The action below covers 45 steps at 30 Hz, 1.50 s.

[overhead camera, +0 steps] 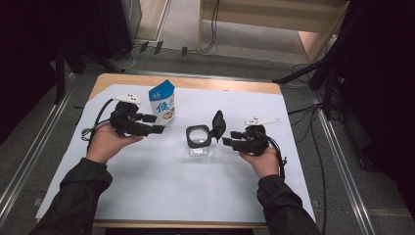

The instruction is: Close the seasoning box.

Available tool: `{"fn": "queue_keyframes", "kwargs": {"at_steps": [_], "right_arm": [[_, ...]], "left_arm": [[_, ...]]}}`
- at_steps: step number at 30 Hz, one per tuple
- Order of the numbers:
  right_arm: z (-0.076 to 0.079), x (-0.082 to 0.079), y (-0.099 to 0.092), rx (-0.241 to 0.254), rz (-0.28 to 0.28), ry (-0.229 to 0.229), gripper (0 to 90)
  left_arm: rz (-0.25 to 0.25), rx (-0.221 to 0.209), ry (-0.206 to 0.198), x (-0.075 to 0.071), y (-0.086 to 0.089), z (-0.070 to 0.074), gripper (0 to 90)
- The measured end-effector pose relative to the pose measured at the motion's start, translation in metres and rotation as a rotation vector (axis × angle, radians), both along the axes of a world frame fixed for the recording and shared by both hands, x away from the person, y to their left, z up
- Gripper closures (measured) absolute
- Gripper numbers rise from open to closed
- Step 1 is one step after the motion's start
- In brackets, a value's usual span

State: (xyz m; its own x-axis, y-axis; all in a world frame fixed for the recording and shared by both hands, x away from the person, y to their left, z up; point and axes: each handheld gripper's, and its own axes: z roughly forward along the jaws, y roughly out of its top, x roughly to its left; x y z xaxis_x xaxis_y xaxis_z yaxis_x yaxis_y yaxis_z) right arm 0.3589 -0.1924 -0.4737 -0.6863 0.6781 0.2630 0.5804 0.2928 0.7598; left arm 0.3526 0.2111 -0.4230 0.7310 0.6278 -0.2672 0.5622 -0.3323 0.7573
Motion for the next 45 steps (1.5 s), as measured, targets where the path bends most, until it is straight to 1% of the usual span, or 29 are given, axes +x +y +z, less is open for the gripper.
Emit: {"fn": "queue_keyframes", "kwargs": {"at_steps": [4,6,11,12,15,16,17,19,20,21,23,24,25,29,30,32,33,35,36,37,41,43,44,45], "right_arm": [[-0.001,0.002,0.000,-0.004,-0.001,0.007,51.9],[-0.001,0.003,0.000,-0.006,0.000,0.006,52.0],[-0.002,0.003,0.000,-0.010,-0.003,0.014,52.3],[-0.002,0.002,0.000,-0.014,-0.006,0.018,52.3],[-0.002,-0.001,-0.003,-0.015,-0.011,0.017,52.4],[-0.003,-0.002,-0.004,-0.015,-0.014,0.016,52.4],[-0.003,-0.003,-0.004,-0.017,-0.020,0.016,52.4],[-0.004,-0.006,-0.007,-0.020,-0.026,0.022,52.4],[-0.003,-0.007,-0.008,-0.020,-0.030,0.026,52.4],[-0.004,-0.008,-0.009,-0.019,-0.033,0.019,52.5],[-0.005,-0.011,-0.010,-0.018,-0.041,0.021,52.5],[-0.006,-0.012,-0.011,-0.021,-0.041,0.017,52.5],[-0.006,-0.013,-0.012,-0.021,-0.045,0.021,52.6],[-0.007,-0.016,-0.014,-0.025,-0.051,0.026,52.5],[-0.007,-0.017,-0.014,-0.028,-0.053,0.027,52.6],[-0.007,-0.019,-0.015,-0.029,-0.057,0.028,52.5],[-0.007,-0.019,-0.015,-0.029,-0.055,0.022,52.6],[-0.008,-0.021,-0.016,-0.029,-0.060,0.027,52.6],[-0.008,-0.022,-0.016,-0.033,-0.057,0.025,52.6],[-0.008,-0.022,-0.016,-0.030,-0.060,0.026,52.6],[-0.009,-0.023,-0.016,-0.032,-0.059,0.029,52.6],[-0.009,-0.023,-0.015,-0.031,-0.057,0.029,52.6],[-0.009,-0.023,-0.014,-0.028,-0.054,0.030,52.6],[-0.010,-0.023,-0.014,-0.024,-0.054,0.032,52.6]], "left_arm": [[0.030,-0.003,0.010,0.003,0.010,-0.002,40.9],[0.046,-0.006,0.011,0.007,0.016,-0.004,41.5],[0.081,0.014,0.021,0.018,0.025,-0.008,43.7],[0.085,0.026,0.020,0.022,0.026,-0.008,45.0],[0.096,0.038,0.005,0.028,0.023,-0.006,50.6],[0.094,0.036,0.000,0.031,0.023,-0.006,52.0],[0.095,0.043,0.006,0.033,0.021,-0.005,53.1],[0.104,0.069,-0.009,0.038,0.017,-0.003,55.7],[0.104,0.071,-0.010,0.040,0.016,-0.003,56.3],[0.111,0.064,-0.021,0.043,0.015,-0.003,57.6],[0.117,0.075,-0.014,0.047,0.014,-0.002,58.6],[0.125,0.068,-0.022,0.049,0.013,-0.002,59.7],[0.122,0.057,-0.021,0.050,0.012,-0.002,60.4],[0.126,0.050,-0.032,0.055,0.009,-0.001,63.8],[0.130,0.035,-0.036,0.055,0.008,-0.002,64.8],[0.132,0.027,-0.040,0.057,0.007,-0.003,66.8],[0.134,0.031,-0.043,0.058,0.007,-0.003,67.9],[0.144,0.022,-0.046,0.059,0.005,-0.005,70.4],[0.139,0.018,-0.044,0.060,0.005,-0.005,71.0],[0.137,0.020,-0.043,0.060,0.004,-0.006,72.7],[0.148,0.037,-0.069,0.060,0.001,-0.007,77.7],[0.136,0.040,-0.074,0.060,0.001,-0.007,81.0],[0.134,0.041,-0.082,0.060,0.000,-0.007,84.3],[0.131,0.043,-0.089,0.059,0.000,-0.007,85.2]]}}
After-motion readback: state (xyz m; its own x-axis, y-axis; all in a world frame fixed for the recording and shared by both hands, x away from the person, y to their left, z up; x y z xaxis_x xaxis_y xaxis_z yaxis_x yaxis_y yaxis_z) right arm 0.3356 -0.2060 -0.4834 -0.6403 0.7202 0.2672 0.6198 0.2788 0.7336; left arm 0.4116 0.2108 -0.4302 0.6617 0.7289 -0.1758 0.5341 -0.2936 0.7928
